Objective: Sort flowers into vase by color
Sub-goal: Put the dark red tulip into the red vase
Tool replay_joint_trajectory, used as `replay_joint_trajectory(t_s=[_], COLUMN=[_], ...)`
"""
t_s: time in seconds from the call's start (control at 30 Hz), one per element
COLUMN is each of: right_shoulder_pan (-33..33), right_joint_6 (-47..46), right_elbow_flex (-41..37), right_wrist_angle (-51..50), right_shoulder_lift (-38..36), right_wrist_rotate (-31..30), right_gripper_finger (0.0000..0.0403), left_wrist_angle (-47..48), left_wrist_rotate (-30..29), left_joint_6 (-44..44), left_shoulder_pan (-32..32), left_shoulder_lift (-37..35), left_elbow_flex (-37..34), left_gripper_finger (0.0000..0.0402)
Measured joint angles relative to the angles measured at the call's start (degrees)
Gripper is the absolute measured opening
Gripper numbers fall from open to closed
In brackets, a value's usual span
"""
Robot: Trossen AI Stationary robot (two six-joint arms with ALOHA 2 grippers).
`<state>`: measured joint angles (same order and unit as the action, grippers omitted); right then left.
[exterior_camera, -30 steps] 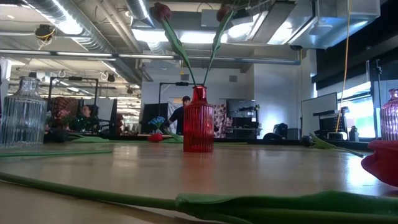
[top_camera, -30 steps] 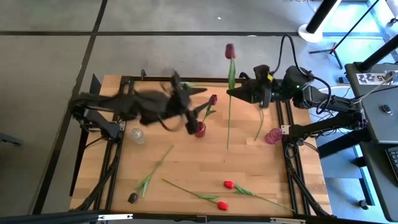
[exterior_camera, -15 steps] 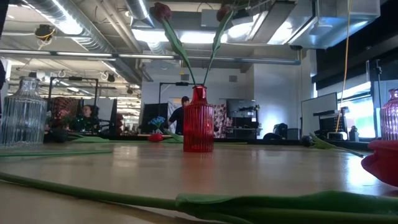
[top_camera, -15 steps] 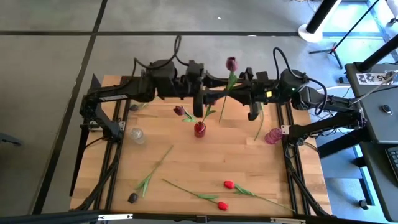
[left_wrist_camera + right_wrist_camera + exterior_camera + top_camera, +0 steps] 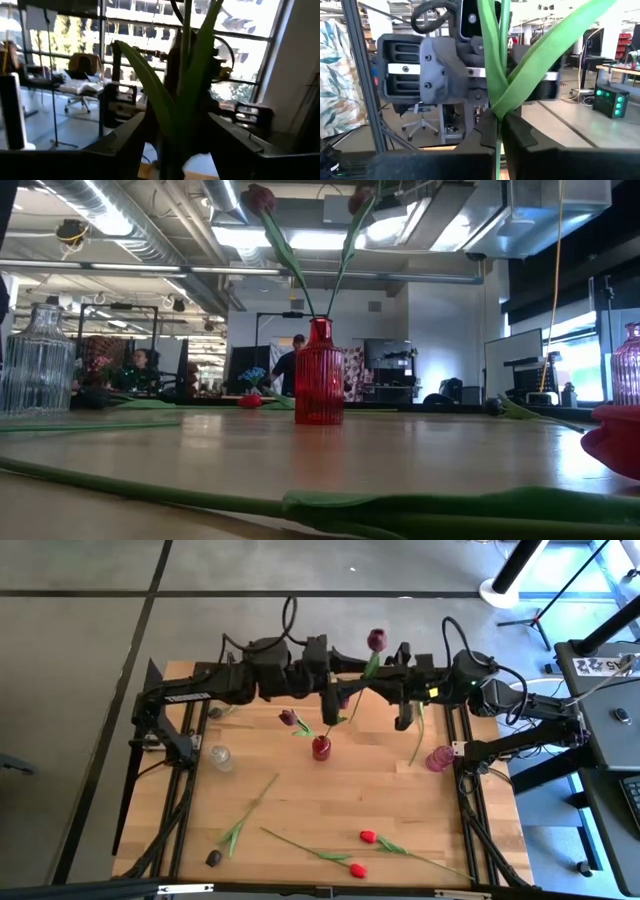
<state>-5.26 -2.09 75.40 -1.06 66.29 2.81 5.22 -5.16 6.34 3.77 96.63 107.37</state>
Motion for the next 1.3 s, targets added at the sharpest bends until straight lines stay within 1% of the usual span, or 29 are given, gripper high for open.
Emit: replay_joint_trajectory(t_s=[0.13, 0.2, 0.27, 0.4, 0.5, 0.53, 0.57, 0.67, 0.77, 0.87, 0.93, 1.03, 1.13, 1.23, 1.3], right_shoulder_pan=[0.0, 0.0, 0.0, 0.0, 0.0, 0.0, -0.1, 0.0, 0.0, 0.0, 0.0, 0.0, 0.0, 0.0, 0.0], right_joint_6=[1.0, 1.1, 1.1, 1.1, 1.3, 1.3, 1.4, 1.4, 1.3, 1.3, 0.8, 0.4, -0.6, -2.2, -3.7], right_elbow_flex=[-0.1, -0.1, 0.0, 0.0, 0.0, 0.0, 0.0, 0.0, 0.0, 0.0, 0.0, 0.0, 0.0, 0.0, 0.0], right_wrist_angle=[0.2, 0.1, -0.1, -0.5, -0.1, -0.3, -0.5, -0.9, -1.1, -2.9, -4.3, -6.2, -7.6, -9.5, -10.6], right_shoulder_lift=[0.7, 0.7, 1.0, 1.2, 1.1, 1.1, 1.1, 0.8, -0.7, -3.4, -5.2, -7.5, -9.3, -10.9, -11.6], right_wrist_rotate=[-0.7, -0.7, -1.3, -1.3, -1.4, -1.4, -1.4, -1.3, -0.6, 1.8, 2.1, 2.3, 2.3, 2.3, 2.3], right_gripper_finger=[0.001, 0.0011, 0.0016, 0.0031, 0.005, 0.006, 0.0074, 0.0123, 0.018, 0.0229, 0.0252, 0.0266, 0.0268, 0.0268, 0.0268], left_wrist_angle=[-0.7, -0.5, -0.3, -0.5, 0.0, 0.3, 0.4, 2.5, 7.9, 14.2, 17.7, 20.9, 19.1, 12.2, 4.9], left_wrist_rotate=[-1.9, -4.2, -4.7, -4.6, -4.4, -4.5, -4.5, -4.5, -5.3, -7.4, -7.5, -7.0, -3.6, 0.7, 5.2], left_joint_6=[-0.9, -1.0, -1.7, -2.4, -2.4, -2.5, -3.0, -5.2, -6.9, -8.8, -9.7, -10.6, -10.2, -8.9, -8.4], left_shoulder_pan=[0.1, 0.4, 0.5, 0.3, 0.6, 0.6, 0.6, 0.6, 0.6, 0.6, 0.6, 1.2, 3.5, 6.5, 8.9], left_shoulder_lift=[0.8, 0.8, 0.9, 0.7, 0.4, 0.4, 0.4, -0.9, -4.7, -7.9, -9.2, -10.3, -13.0, -17.1, -20.2], left_elbow_flex=[-0.1, -0.1, -0.1, -0.1, 0.0, 0.0, 0.0, -0.1, -0.1, 0.1, 0.1, -0.6, -6.1, -16.5, -23.8], left_gripper_finger=[0.0193, 0.0182, 0.0164, 0.0108, 0.0047, 0.0026, 0.0015, 0.0011, 0.0007, 0.0006, 0.0005, 0.0005, 0.0004, 0.0004, 0.0003])
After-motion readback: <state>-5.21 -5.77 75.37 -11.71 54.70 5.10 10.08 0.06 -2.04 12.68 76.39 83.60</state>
